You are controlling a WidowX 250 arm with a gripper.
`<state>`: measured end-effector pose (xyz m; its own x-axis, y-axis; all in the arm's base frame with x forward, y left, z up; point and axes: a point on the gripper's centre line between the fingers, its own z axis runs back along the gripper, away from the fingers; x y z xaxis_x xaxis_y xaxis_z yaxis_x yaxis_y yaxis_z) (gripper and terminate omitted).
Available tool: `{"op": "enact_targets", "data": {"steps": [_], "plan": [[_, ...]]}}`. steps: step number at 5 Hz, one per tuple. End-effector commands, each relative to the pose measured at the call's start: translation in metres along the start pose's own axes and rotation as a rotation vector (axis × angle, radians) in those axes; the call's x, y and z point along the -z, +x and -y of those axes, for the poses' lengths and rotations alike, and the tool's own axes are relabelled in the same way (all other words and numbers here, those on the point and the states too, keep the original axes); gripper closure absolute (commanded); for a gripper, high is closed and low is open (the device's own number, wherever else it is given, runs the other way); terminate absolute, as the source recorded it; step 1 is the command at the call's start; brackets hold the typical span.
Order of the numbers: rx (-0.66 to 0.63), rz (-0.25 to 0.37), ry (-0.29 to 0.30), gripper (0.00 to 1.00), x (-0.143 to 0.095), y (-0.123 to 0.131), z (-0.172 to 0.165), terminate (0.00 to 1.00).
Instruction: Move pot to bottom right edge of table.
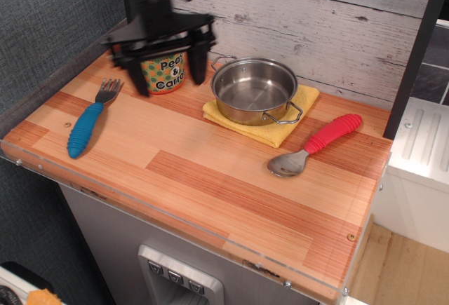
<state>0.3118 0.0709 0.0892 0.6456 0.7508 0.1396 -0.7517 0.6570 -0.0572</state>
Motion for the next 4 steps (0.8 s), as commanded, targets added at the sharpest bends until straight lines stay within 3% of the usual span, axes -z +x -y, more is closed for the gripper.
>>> {"op": "enact_targets", "data": {"steps": [1,4], "plan": [[-0.013,0.025,0.016,0.00,0.016,0.009,0.034,0.00],[-0.053,0.007,0.045,0.00,0.042,0.014,0.042,0.00]]}}
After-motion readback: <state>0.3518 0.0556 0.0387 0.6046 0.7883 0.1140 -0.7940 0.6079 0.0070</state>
